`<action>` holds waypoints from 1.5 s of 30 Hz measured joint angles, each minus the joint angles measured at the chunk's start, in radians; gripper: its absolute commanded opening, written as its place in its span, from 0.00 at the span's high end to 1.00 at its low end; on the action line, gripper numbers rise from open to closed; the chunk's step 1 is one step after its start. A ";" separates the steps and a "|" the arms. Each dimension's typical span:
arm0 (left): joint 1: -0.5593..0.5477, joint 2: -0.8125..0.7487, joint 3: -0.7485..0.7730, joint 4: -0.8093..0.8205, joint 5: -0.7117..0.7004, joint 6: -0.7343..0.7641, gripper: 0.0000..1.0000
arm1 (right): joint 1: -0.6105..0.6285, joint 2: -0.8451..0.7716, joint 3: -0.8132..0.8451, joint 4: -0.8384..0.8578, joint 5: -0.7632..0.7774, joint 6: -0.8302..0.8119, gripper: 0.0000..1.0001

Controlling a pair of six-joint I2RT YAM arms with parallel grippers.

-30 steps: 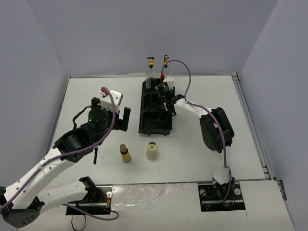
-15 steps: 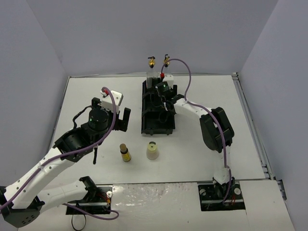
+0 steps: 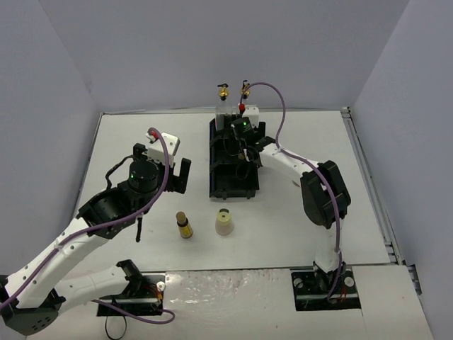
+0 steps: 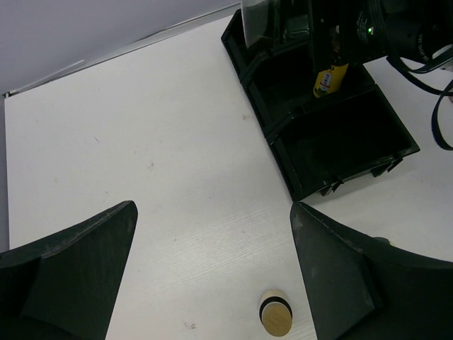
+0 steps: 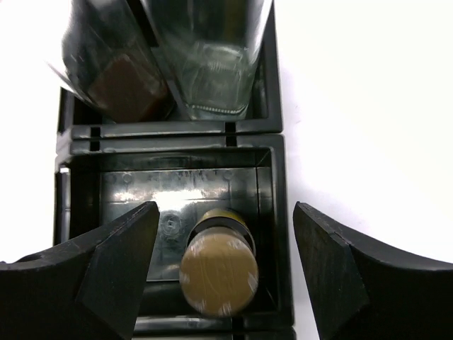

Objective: Organize the condiment bottles

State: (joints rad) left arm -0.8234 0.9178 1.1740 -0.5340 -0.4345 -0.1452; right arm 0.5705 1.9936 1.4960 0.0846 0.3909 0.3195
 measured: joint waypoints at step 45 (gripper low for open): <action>0.667 0.189 0.308 -0.160 0.330 -0.173 0.08 | 0.744 -0.520 -0.243 -0.155 0.042 0.097 0.14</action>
State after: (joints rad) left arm -0.1566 1.1072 1.4818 -0.6942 -0.1048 -0.3185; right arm 1.3144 1.4735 1.2526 -0.0703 0.4328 0.4161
